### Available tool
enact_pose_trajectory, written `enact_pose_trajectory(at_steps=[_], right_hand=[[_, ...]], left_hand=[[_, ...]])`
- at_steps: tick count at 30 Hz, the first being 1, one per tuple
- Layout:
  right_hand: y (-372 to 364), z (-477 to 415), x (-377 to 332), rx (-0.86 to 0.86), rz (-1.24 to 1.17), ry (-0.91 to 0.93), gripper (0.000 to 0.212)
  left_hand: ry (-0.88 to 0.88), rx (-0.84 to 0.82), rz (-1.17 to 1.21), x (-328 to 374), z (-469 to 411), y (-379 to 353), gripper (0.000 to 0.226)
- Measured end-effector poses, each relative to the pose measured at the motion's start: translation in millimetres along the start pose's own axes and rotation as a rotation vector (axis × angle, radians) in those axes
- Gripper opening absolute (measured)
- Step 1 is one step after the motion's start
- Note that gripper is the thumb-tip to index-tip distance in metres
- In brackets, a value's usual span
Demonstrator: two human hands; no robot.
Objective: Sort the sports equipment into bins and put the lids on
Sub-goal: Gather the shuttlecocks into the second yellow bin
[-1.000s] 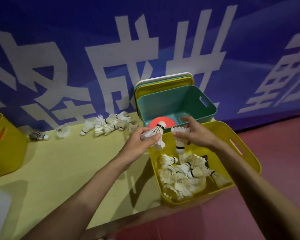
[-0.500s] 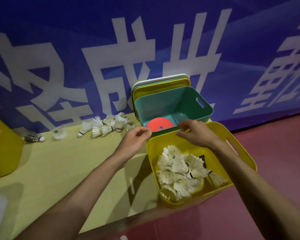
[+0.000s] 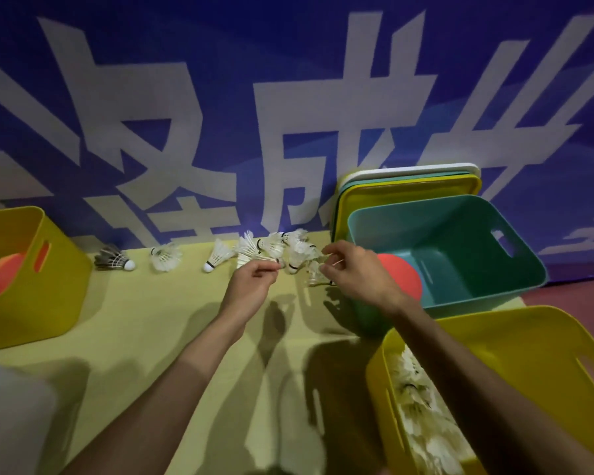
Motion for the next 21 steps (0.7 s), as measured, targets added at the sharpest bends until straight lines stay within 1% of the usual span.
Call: enact_pose_trajectory(at_steps=[4,7,9,12,15,17,19,21], right_hand=[[-43,-56,-3,-0.088,-0.019,-0.083,0.043],[-67,-91,4,-0.111,-0.006,-0.17,0.048],[-77,-109,13,-0.104,0.0,-0.205,0.051],[-87,-131,24,-0.11,0.007,-0.236,0.052],[-98,-148,33,-0.156,0.011,-0.269,0.054],[-107,-156,37,-0.198,0.013,-0.272,0.055],[-113,-161,39,-0.207,-0.004,-0.278,0.057],[-114,-165,39,-0.163,0.018,-0.287,0.058]], left_hand=[[0.071,0.056,-0.057,-29,-45,31,0.019],[0.092,0.033,-0.175,-46,-73,46,0.024],[0.07,0.01,-0.289,-56,-91,52,0.029],[-0.023,-0.053,-0.499,-70,-120,53,0.042],[-0.09,-0.149,-0.689,-88,-145,51,0.051],[-0.122,-0.172,-0.806,-97,-156,50,0.054],[-0.127,-0.166,-0.878,-103,-160,50,0.057],[-0.079,-0.154,-0.895,-109,-160,50,0.063]])
Point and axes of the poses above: each hand's wrist, its own z-axis away from the middle knuckle, its own y-axis out of the back of the hand, x = y × z, the point moved 4 cm from there along -z, towards the middle knuckle, and after that the axes turned 7 degrees about -x, right-handed, at the moved point
